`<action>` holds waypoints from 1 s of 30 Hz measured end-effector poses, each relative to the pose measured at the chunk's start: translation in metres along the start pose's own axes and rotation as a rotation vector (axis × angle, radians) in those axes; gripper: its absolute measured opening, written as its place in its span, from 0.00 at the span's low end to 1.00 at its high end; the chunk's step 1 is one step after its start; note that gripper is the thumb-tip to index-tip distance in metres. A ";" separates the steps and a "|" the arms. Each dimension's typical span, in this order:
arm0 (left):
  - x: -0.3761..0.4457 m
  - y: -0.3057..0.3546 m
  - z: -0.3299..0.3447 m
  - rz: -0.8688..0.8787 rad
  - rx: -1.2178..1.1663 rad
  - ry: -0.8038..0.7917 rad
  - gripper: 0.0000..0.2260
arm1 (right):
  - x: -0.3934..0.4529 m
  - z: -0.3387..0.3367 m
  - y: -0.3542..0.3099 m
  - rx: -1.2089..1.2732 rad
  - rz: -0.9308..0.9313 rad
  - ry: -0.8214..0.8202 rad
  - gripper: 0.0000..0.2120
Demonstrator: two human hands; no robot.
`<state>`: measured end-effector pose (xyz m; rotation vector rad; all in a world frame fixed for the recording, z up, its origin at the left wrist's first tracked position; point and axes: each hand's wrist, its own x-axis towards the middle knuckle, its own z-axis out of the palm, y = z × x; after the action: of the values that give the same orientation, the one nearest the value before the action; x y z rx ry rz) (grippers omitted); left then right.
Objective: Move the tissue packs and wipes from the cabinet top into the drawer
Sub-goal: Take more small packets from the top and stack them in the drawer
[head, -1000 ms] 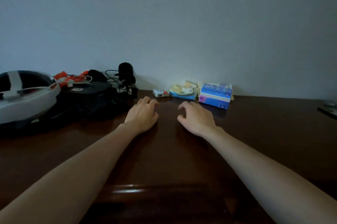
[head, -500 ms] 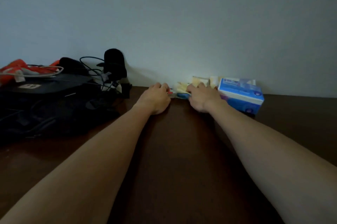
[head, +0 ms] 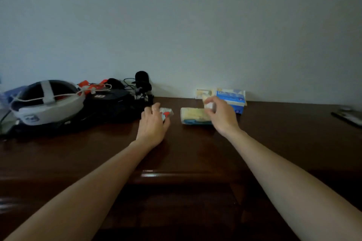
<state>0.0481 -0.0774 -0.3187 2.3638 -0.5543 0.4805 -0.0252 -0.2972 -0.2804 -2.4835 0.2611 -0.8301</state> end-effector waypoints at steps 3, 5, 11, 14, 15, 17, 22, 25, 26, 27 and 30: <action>-0.056 0.018 -0.030 0.020 -0.190 0.093 0.29 | -0.059 -0.008 -0.027 0.175 -0.070 0.101 0.10; -0.104 0.023 -0.040 0.037 -0.311 0.143 0.29 | -0.117 -0.003 -0.039 0.258 -0.156 0.083 0.15; -0.270 -0.013 -0.012 0.002 -0.429 0.183 0.28 | -0.291 0.044 -0.018 0.353 -0.241 0.139 0.19; -0.342 -0.056 0.026 -0.222 -0.371 -0.022 0.33 | -0.362 0.091 0.018 0.298 -0.129 -0.082 0.19; -0.361 -0.072 0.038 -0.305 -0.328 -0.103 0.33 | -0.381 0.108 0.031 0.259 -0.075 -0.187 0.18; -0.392 -0.106 0.058 -0.397 -0.244 -0.248 0.32 | -0.414 0.140 0.057 0.158 0.056 -0.401 0.16; -0.443 -0.166 0.092 -0.583 -0.112 -0.394 0.29 | -0.471 0.208 0.101 0.010 0.326 -0.722 0.13; -0.454 -0.182 0.109 -0.610 -0.047 -0.394 0.27 | -0.481 0.240 0.111 0.026 0.341 -0.867 0.11; -0.456 -0.186 0.113 -0.608 -0.033 -0.401 0.27 | -0.481 0.251 0.112 0.041 0.333 -0.894 0.11; -0.458 -0.190 0.118 -0.606 -0.029 -0.410 0.28 | -0.481 0.260 0.115 0.062 0.317 -0.912 0.10; -0.463 -0.200 0.125 -0.603 -0.033 -0.432 0.28 | -0.473 0.283 0.123 0.084 0.242 -0.960 0.09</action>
<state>-0.2181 0.0993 -0.7288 2.4518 -0.0083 -0.3123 -0.2323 -0.1325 -0.7796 -2.4026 0.1611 0.4629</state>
